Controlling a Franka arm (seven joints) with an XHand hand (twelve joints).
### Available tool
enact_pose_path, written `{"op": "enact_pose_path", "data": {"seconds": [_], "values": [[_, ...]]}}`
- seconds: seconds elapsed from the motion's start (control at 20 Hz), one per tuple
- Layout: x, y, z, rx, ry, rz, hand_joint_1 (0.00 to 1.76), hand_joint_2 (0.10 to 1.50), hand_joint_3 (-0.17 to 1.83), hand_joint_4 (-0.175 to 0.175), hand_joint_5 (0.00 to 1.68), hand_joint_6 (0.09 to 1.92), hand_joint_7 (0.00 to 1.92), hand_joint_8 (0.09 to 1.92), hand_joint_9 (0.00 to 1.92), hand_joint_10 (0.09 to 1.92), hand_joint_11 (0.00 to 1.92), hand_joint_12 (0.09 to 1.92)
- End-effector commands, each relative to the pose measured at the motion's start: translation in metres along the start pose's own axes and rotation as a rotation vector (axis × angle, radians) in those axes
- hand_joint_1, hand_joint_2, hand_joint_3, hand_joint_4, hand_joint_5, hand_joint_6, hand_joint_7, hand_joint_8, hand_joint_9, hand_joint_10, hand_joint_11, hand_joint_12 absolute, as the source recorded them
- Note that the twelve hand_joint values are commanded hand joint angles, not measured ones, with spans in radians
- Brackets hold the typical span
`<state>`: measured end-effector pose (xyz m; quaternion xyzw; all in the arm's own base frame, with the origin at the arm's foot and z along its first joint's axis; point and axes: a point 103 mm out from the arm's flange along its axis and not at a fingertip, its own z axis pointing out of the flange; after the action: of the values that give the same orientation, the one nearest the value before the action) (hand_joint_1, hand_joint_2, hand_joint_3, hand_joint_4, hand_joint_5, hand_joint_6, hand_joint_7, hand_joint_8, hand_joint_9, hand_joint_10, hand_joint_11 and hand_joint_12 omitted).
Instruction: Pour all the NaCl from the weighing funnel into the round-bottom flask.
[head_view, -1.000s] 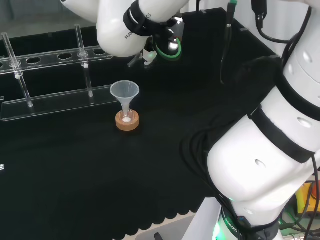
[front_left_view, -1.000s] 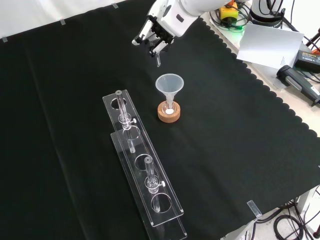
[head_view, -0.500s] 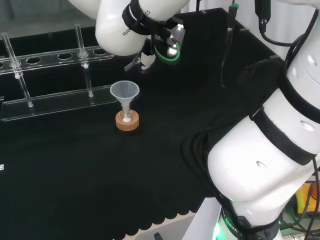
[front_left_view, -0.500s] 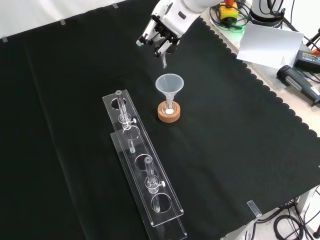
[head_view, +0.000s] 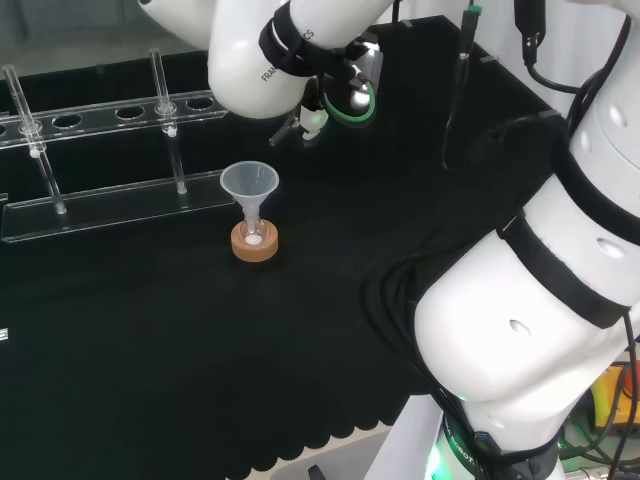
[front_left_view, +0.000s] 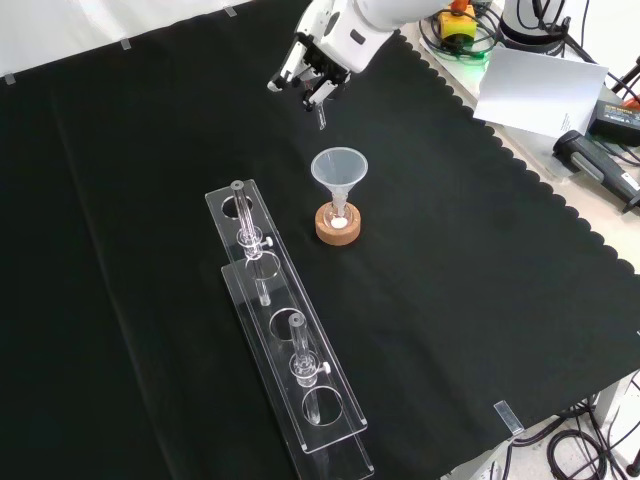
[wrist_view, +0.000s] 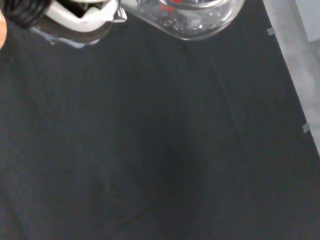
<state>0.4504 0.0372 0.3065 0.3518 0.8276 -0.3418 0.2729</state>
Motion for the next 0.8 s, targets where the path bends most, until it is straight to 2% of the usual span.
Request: {"op": "enact_pose_path", "data": {"seconds": [0.05,0.15,0.2,0.3,0.35,0.45,0.65,0.8], "values": [[0.002,0.005,-0.007,0.042,-0.068,-0.013,1.11,0.68,0.57,0.175,1.32,0.54,1.69,0.09,1.33,0.09,0.0,1.56],[0.001,0.006,-0.01,0.034,-0.082,-0.026,1.11,0.68,0.57,0.175,1.32,0.54,1.69,0.09,1.33,0.09,0.0,1.56],[-0.006,0.005,-0.011,0.005,-0.077,-0.052,1.11,0.68,0.57,0.175,1.32,0.54,1.69,0.09,1.33,0.09,0.0,1.56],[-0.011,0.006,-0.017,0.006,-0.091,-0.048,1.11,0.68,0.57,0.175,1.32,0.54,1.69,0.09,1.33,0.09,0.0,1.56],[-0.017,0.008,-0.021,0.007,-0.129,-0.042,1.11,0.68,0.57,0.175,1.32,0.54,1.69,0.09,1.33,0.09,0.0,1.56],[-0.025,0.01,-0.026,0.003,-0.159,-0.033,1.11,0.68,0.57,0.175,1.32,0.54,1.69,0.09,1.33,0.09,0.0,1.56],[-0.032,0.01,-0.026,-0.009,-0.187,-0.042,1.11,0.68,0.58,0.175,1.32,0.54,1.69,0.09,1.33,0.09,0.0,1.56],[-0.043,0.01,-0.014,-0.016,-0.166,-0.042,1.11,0.68,0.58,0.175,1.32,0.54,1.69,0.09,1.33,0.09,0.0,1.56]]}}
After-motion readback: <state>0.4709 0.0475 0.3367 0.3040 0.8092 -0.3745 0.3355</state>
